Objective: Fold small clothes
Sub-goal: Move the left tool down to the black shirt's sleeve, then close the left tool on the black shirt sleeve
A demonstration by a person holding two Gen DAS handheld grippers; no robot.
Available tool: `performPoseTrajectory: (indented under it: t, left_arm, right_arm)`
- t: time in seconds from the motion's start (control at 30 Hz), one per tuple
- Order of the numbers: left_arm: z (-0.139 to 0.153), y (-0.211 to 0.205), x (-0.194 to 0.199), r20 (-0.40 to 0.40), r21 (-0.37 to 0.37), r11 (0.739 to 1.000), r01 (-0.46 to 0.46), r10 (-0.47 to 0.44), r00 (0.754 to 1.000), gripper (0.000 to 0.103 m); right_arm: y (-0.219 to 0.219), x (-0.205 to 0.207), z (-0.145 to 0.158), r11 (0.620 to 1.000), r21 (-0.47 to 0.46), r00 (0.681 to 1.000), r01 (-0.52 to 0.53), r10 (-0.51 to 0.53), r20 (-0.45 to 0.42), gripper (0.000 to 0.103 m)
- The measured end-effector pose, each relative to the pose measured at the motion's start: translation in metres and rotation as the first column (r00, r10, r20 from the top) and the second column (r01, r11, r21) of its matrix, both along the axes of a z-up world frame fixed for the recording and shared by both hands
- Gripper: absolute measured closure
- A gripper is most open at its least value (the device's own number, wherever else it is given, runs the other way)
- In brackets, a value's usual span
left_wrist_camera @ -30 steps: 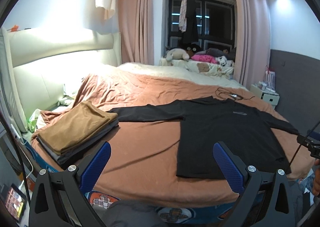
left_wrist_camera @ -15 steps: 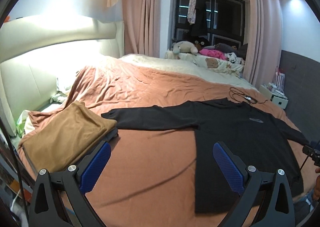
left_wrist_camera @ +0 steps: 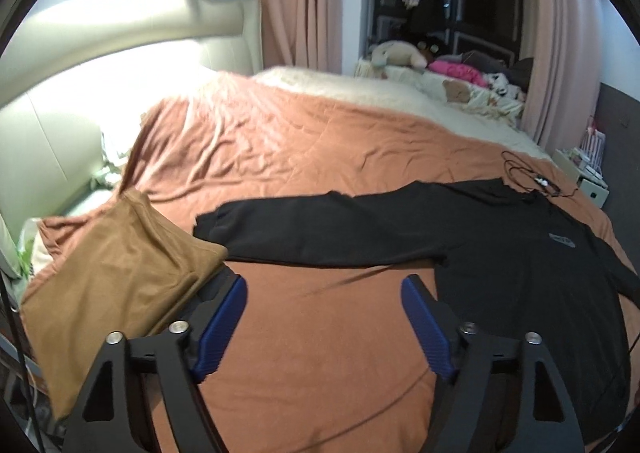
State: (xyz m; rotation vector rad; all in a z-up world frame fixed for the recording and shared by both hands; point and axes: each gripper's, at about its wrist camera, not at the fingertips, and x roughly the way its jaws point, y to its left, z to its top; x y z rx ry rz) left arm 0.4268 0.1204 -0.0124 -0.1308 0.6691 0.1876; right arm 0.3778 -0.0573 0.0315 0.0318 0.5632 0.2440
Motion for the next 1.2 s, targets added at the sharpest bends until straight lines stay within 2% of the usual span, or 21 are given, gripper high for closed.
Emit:
performPoseTrajectory:
  t: [0.17,0.33,0.5,0.63,0.77,0.87,1.2]
  left_arm:
    - [-0.017,0.011,0.041,-0.068,-0.038,0.999,-0.038,0.036,0.997,0.042]
    - [-0.034,0.019,0.076,-0.125,-0.035,0.997,-0.073,0.068,0.990,0.043]
    - [-0.061,0.029,0.115,-0.206,-0.059,0.991,-0.117,0.102,0.973,0.056]
    - [-0.084,0.035,0.138,-0.260,-0.062,0.987,-0.149,0.128,0.957,0.056]
    - [-0.104,0.039,0.154,-0.298,-0.050,0.982,-0.182,0.159,0.941,0.062]
    - [-0.115,0.041,0.165,-0.314,-0.007,0.978,-0.209,0.196,0.929,0.062]
    - [-0.145,0.056,0.192,-0.395,0.066,0.959,-0.275,0.278,0.876,0.062]
  right_arm:
    - [-0.003,0.037,-0.010,0.999,0.020,0.999,-0.025,0.026,-0.031,0.008]
    - [-0.010,0.074,-0.020,0.997,0.047,0.995,-0.056,0.059,-0.082,0.016]
    - [-0.018,0.103,-0.029,0.994,0.089,0.991,-0.060,0.070,-0.116,0.017]
    - [-0.024,0.119,-0.041,0.992,0.106,0.984,-0.064,0.081,-0.161,0.024]
    - [-0.024,0.132,-0.047,0.993,0.100,0.976,-0.061,0.081,-0.201,0.026]
    - [-0.018,0.138,-0.045,0.993,0.096,0.974,-0.064,0.083,-0.210,0.027]
    - [-0.016,0.145,-0.045,0.996,0.070,0.974,-0.059,0.073,-0.213,0.027]
